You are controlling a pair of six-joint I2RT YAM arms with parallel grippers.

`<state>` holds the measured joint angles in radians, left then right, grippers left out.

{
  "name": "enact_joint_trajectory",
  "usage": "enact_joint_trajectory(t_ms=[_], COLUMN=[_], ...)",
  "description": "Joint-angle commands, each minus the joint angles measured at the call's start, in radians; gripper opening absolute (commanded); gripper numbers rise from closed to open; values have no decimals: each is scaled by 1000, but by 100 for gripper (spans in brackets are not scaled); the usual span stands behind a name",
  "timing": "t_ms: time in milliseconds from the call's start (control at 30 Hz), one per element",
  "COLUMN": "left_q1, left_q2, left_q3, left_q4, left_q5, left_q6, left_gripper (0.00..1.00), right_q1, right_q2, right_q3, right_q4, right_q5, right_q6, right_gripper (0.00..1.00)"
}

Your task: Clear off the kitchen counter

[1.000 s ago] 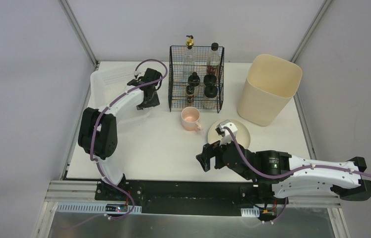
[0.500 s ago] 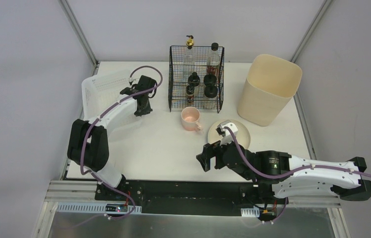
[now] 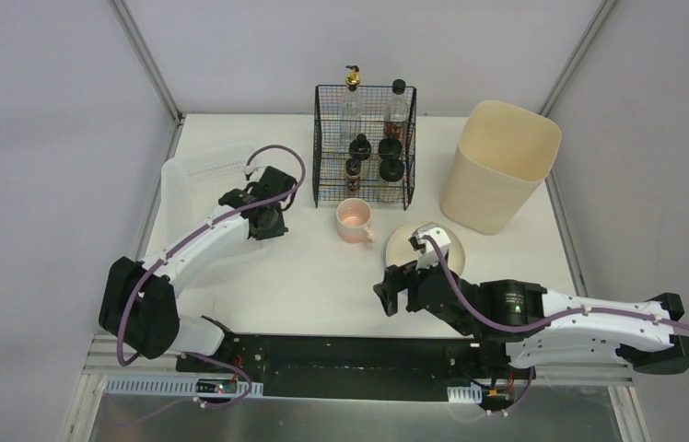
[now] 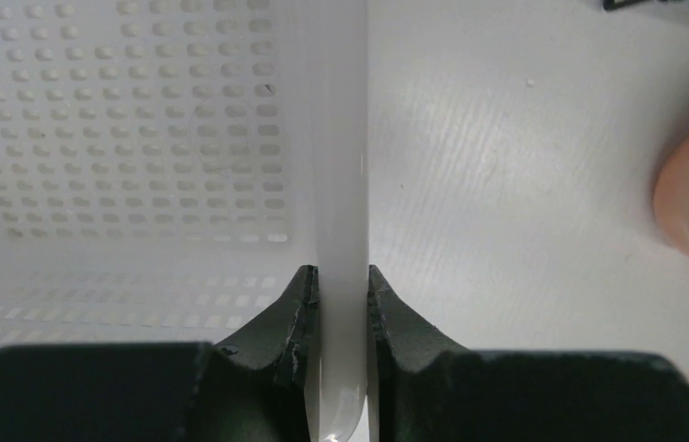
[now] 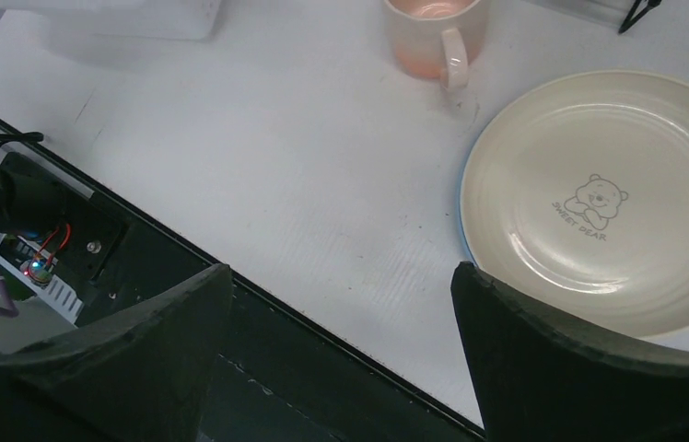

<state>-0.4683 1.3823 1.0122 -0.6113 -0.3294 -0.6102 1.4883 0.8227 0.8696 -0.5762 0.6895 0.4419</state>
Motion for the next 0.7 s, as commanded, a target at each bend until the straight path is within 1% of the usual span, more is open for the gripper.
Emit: enact_joint_trajectory(t_ms=[0,67,167,300,500,667], left_q1=[-69,-92,-139,-182,-249,-304], left_q2=[-50,-58,-41,-16,9,35], left_q3=[-23,-30,-22,-18,-23,-28], left_q4=[15,17,17,20,46,65], left_q5=[71,89,98,108,107,106], left_q6=[-97,-106,-94,-96,-90,-78], left_gripper=[0,0,0,0,0,0], right_q1=[5,3,-4,-42,-163,-315], right_q2=[-40,-61,-96,-86,8,18], right_q3=[29,23,1,-6,0,-32], right_q4=[-63,-70,-75,-109,-169,-163], right_q5=[84,107,142,125,92,36], right_q6=[17,26,37,47,118,164], right_gripper=[93,94,99,99,99,99])
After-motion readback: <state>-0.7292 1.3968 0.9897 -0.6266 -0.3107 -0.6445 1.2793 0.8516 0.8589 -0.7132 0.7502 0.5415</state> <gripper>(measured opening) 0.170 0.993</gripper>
